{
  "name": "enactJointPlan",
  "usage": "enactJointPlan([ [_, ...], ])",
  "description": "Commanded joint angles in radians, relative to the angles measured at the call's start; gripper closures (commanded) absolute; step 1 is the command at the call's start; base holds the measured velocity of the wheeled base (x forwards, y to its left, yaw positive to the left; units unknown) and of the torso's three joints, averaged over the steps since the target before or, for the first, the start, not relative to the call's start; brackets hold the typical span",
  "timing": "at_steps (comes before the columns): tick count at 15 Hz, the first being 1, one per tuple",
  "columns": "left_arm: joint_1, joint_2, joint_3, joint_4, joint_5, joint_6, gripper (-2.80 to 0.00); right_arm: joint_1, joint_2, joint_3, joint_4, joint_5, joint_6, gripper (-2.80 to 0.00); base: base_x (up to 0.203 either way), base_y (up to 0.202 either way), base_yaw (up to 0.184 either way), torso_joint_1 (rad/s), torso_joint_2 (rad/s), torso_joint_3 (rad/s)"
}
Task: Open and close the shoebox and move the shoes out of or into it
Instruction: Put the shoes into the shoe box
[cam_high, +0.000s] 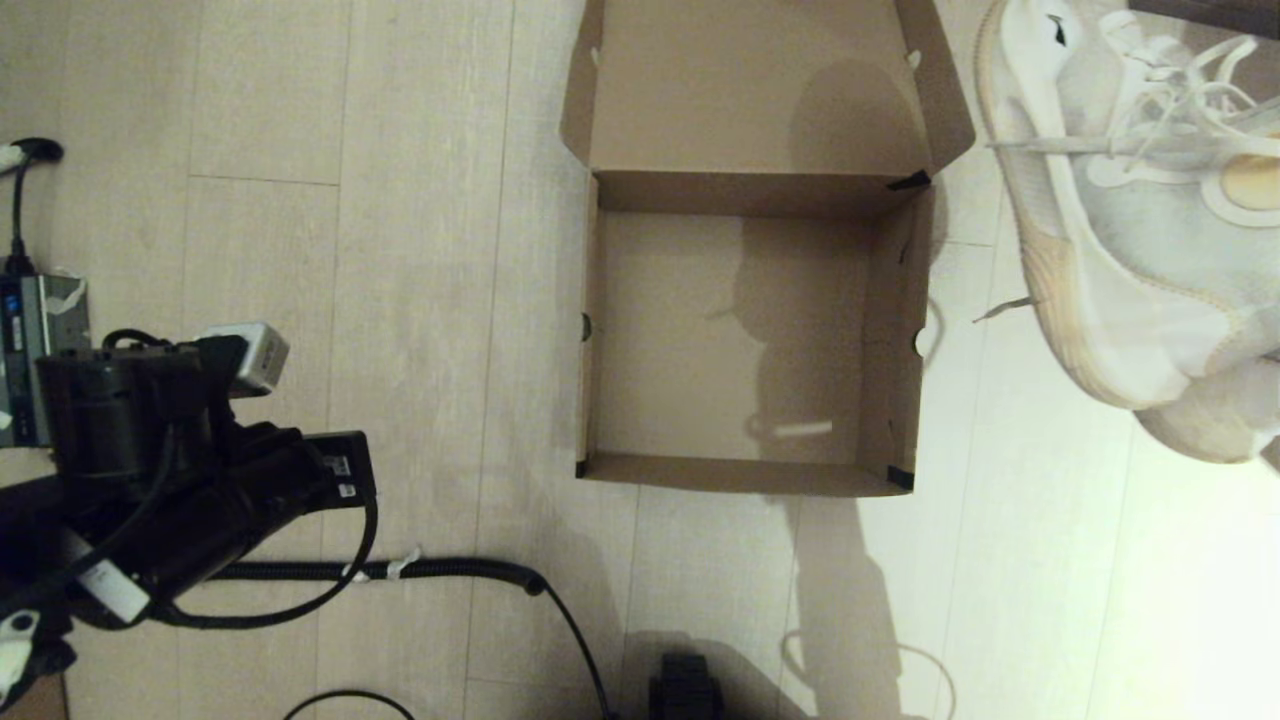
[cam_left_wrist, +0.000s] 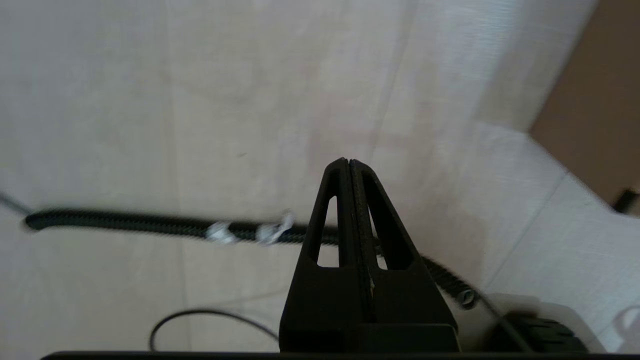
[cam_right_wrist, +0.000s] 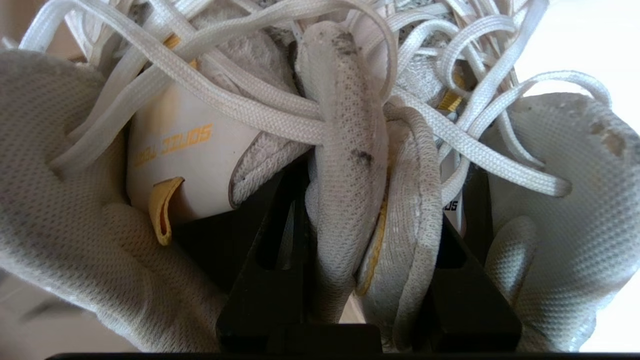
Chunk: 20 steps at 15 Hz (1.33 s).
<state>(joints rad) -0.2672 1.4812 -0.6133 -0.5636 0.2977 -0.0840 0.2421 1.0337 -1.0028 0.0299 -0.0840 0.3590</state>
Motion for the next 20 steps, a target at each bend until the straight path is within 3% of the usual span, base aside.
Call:
enactJointPlan([
  [1,-0.044,0.060,-0.041,-0.005,0.026,-0.001,0.00,0.090,-0.004,0.006,0.006,0.000,0.032,0.00,0.000,0.000,0.000,0.000,0.00,0.000],
  [3,-0.053,0.100,-0.080,-0.009,0.084,-0.003,0.00,0.177,0.014,0.010,0.009,0.000,0.074,0.00,0.000,0.000,0.000,0.000,0.00,0.000],
  [6,-0.055,0.112,-0.118,-0.015,0.098,0.000,0.00,0.272,0.077,0.013,0.006,-0.010,0.082,0.00,0.000,0.000,0.000,0.000,0.00,0.000],
  [11,-0.055,0.144,-0.178,-0.016,0.109,-0.002,0.00,0.440,0.186,0.120,-0.098,-0.123,0.008,0.00,0.000,0.000,0.000,0.000,0.00,0.000],
  [20,0.001,0.143,-0.163,-0.048,0.109,-0.012,0.00,0.502,0.479,0.154,-0.463,-0.404,-0.200,0.00,0.000,0.000,0.000,0.000,0.00,0.000],
])
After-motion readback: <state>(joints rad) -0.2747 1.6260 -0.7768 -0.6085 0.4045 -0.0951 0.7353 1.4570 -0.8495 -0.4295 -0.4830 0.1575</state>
